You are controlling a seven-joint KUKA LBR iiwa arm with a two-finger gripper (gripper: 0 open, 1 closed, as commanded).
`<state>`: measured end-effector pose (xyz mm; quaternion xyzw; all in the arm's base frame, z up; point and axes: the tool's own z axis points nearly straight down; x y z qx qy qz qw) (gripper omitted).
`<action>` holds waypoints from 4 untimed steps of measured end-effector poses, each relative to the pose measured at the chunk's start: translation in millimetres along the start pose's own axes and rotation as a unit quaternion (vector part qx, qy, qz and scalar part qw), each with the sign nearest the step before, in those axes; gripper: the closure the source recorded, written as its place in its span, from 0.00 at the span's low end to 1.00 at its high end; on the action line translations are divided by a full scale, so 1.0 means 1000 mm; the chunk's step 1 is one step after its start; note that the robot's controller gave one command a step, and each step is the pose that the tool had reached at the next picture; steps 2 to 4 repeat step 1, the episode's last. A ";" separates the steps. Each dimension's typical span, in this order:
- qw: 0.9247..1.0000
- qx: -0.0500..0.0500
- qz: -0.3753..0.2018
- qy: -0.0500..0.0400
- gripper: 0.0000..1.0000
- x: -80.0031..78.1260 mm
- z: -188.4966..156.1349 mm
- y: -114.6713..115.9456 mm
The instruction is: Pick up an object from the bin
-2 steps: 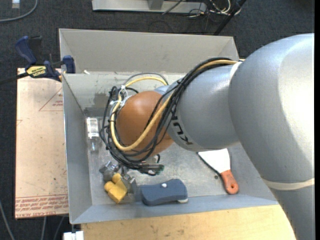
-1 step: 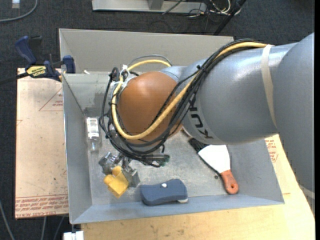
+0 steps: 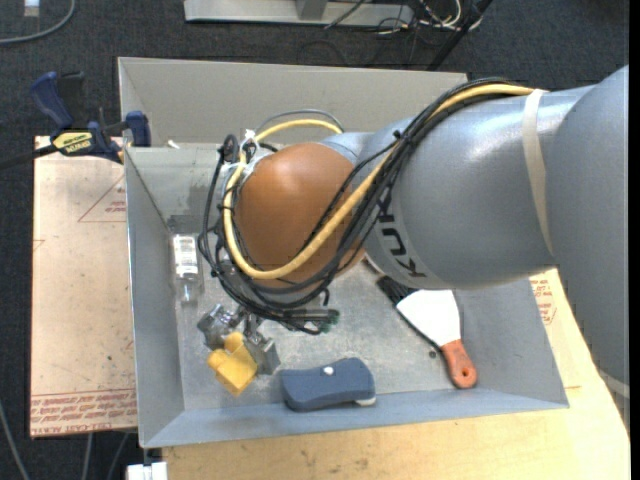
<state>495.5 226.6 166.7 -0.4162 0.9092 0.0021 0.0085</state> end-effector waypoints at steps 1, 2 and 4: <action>0.991 0.000 -0.136 -0.002 1.00 0.014 -0.063 0.003; 0.991 0.000 -0.136 -0.002 1.00 0.014 -0.063 0.003; 0.991 0.000 -0.136 -0.002 1.00 0.014 -0.063 0.003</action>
Offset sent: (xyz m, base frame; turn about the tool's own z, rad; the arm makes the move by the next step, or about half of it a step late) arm 0.0000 0.0000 0.0000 0.0000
